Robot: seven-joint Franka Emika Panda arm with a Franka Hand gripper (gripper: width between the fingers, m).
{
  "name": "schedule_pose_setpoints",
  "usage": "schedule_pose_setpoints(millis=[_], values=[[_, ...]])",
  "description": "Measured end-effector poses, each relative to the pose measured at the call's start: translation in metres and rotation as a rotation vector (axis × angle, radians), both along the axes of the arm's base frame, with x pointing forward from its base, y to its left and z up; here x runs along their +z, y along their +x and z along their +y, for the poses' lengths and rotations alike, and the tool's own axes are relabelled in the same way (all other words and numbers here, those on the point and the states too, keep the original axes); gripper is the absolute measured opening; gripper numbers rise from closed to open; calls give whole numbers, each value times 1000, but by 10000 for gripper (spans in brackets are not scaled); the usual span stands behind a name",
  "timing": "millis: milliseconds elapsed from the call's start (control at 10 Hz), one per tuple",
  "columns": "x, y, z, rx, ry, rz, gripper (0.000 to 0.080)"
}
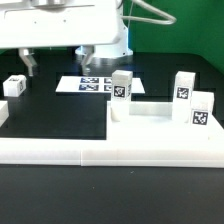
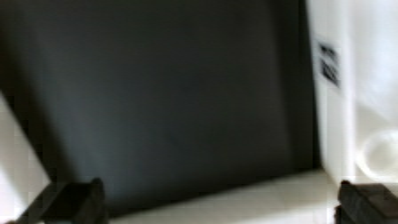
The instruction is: Assemble square table
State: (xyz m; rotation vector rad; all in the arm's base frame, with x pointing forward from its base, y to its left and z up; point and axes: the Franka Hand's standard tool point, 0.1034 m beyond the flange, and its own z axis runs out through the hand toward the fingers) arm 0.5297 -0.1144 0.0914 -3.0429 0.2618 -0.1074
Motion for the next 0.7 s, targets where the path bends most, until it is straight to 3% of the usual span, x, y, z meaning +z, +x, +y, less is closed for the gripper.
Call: schedule_pose_setpoints(millis=[200,300,700], values=[[-6,-36,-27,97,-25,56,649],[-9,-45,-39,153,-40,51,649],[-10,-45,-36,148,-29,65,649]])
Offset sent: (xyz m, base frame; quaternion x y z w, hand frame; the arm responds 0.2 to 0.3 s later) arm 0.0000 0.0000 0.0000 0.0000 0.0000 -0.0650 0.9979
